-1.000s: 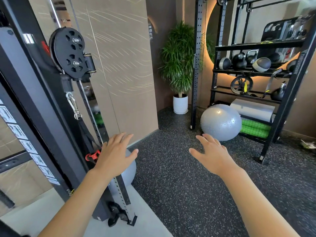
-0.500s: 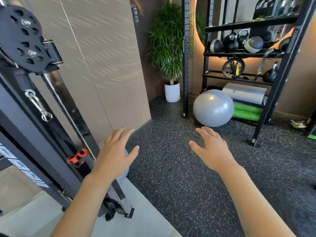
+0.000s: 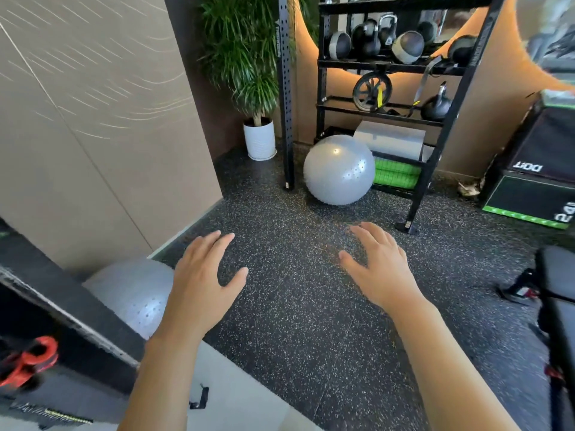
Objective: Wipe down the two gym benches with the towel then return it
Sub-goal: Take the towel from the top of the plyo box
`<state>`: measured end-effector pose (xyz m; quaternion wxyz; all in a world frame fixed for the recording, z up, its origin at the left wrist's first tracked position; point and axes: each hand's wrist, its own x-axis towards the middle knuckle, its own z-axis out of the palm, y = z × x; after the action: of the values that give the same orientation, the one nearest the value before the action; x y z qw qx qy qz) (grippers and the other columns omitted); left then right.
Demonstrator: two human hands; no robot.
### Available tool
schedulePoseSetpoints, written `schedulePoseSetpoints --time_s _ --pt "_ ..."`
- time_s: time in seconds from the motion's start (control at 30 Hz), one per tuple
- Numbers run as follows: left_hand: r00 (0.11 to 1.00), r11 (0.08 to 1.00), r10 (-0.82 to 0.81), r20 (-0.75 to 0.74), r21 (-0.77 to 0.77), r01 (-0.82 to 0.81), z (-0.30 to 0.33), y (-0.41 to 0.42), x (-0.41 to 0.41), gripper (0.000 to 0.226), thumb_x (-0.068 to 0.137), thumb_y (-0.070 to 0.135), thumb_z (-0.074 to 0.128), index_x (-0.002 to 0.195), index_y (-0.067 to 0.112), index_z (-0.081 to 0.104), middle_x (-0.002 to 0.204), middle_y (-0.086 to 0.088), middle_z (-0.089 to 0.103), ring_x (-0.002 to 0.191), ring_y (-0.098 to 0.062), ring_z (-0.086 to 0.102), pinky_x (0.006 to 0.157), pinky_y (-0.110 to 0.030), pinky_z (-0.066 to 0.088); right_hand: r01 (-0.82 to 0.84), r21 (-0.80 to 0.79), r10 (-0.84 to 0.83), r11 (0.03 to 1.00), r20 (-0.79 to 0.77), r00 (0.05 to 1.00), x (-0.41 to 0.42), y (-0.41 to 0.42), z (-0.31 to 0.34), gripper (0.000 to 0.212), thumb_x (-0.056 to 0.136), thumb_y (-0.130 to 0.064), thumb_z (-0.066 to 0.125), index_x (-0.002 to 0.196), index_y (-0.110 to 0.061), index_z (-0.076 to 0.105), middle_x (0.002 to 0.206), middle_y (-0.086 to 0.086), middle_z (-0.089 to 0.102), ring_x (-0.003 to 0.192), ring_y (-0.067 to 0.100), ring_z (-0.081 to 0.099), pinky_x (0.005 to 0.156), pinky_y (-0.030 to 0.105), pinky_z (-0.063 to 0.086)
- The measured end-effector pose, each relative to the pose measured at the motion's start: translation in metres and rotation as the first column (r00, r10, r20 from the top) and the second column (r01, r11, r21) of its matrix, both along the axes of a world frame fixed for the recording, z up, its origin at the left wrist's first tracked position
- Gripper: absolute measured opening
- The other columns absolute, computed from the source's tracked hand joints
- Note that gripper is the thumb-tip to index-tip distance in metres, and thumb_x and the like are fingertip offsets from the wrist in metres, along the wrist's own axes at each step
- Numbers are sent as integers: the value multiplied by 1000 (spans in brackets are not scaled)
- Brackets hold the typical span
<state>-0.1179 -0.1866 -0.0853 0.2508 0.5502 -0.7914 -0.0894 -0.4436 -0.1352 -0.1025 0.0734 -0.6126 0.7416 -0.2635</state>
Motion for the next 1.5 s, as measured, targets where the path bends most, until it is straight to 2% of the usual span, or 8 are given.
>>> schedulePoseSetpoints --time_s 0.37,0.63,0.83,1.03,1.23,1.5 --pt "987 987 -142 -74 60 147 -17 -96 -61 65 95 50 65 155 37 43 168 11 28 159 -23 14 125 -63 22 170 48 -165 984 -85 983 -37 -37 -13 69 97 -65 42 156 -30 38 164 -5 31 153 23 22 124 55 21" --pt "962 960 -265 -70 76 270 -19 -126 -153 64 95 51 63 154 39 42 168 14 27 159 -20 13 123 -65 25 287 92 -284 954 -44 958 -116 -33 -23 68 97 -64 46 156 -30 39 164 -6 31 154 23 22 124 57 22" --pt "953 952 -300 -49 44 302 -19 -138 -247 65 95 52 63 155 38 43 168 12 28 159 -22 16 125 -61 24 292 89 -292 952 -12 956 -202 -38 -30 70 98 -63 46 158 -29 36 166 -5 29 154 22 20 124 56 22" --pt "958 957 -287 -3 25 287 -4 -156 -360 65 95 52 64 154 35 44 167 9 31 157 -24 20 124 -62 26 315 66 -318 947 33 947 -327 -28 -33 68 97 -63 47 156 -30 38 164 -5 31 153 22 22 122 53 25" --pt "934 933 -358 -6 30 358 2 -151 -478 64 96 52 62 155 37 42 166 10 32 157 -19 19 124 -61 26 366 82 -371 927 68 926 -429 -14 -37 66 98 -61 48 156 -30 40 165 -4 30 153 21 22 122 53 23" --pt "894 894 -447 11 26 447 6 -172 -571 63 97 53 60 155 36 41 165 10 33 156 -17 21 126 -55 26 431 70 -436 900 90 895 -513 -23 -34 64 98 -61 48 154 -31 44 164 -7 32 152 19 23 121 52 25"
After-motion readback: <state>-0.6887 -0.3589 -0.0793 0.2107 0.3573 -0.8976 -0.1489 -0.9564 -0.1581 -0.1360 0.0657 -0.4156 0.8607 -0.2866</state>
